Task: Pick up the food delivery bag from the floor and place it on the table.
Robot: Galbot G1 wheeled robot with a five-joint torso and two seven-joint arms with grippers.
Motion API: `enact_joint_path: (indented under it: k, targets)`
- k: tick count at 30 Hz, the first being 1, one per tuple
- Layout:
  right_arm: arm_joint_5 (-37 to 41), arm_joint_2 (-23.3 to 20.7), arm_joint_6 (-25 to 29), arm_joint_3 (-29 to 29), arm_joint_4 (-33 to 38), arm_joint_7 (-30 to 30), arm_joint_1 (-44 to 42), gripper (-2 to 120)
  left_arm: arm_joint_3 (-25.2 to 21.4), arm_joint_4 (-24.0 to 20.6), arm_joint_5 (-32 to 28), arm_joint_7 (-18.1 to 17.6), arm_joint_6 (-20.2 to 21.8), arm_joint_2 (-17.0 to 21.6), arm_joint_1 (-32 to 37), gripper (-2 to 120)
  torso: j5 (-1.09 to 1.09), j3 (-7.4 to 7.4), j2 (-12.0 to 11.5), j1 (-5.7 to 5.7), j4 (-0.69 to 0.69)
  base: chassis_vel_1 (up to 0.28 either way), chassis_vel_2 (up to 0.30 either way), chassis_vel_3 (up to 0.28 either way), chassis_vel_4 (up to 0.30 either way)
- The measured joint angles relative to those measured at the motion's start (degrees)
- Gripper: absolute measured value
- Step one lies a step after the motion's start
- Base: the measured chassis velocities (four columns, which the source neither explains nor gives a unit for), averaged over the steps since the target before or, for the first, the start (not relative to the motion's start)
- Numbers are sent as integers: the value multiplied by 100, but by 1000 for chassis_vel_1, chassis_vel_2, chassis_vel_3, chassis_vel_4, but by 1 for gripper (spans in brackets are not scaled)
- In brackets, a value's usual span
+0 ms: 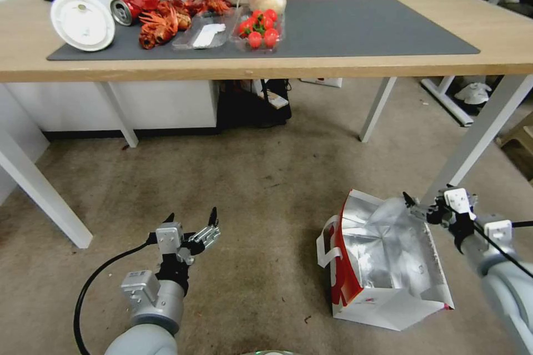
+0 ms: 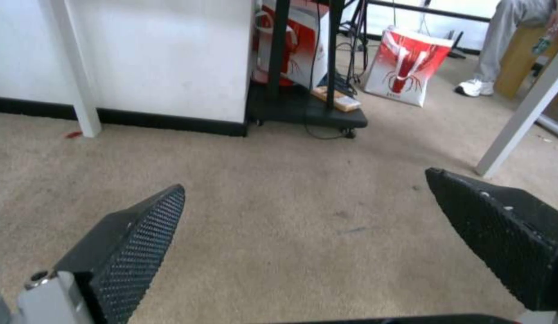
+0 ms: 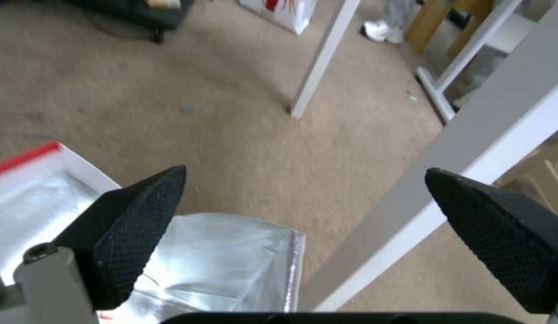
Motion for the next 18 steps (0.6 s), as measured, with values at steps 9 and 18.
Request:
enact_joint_path:
  k: [9,18]
  targets:
    - [-253,-166,-53,-387,-853,-58,462,100,1,61,-23,-32,2,6,-40,100,0,0,4,0,-1,0,0,0,0]
    - [-314,-182,-180,-768,-1541,-170,838,100,6,135,-12,-40,14,-30,-55,100,0,0,7,1,-1,0,0,0,0]
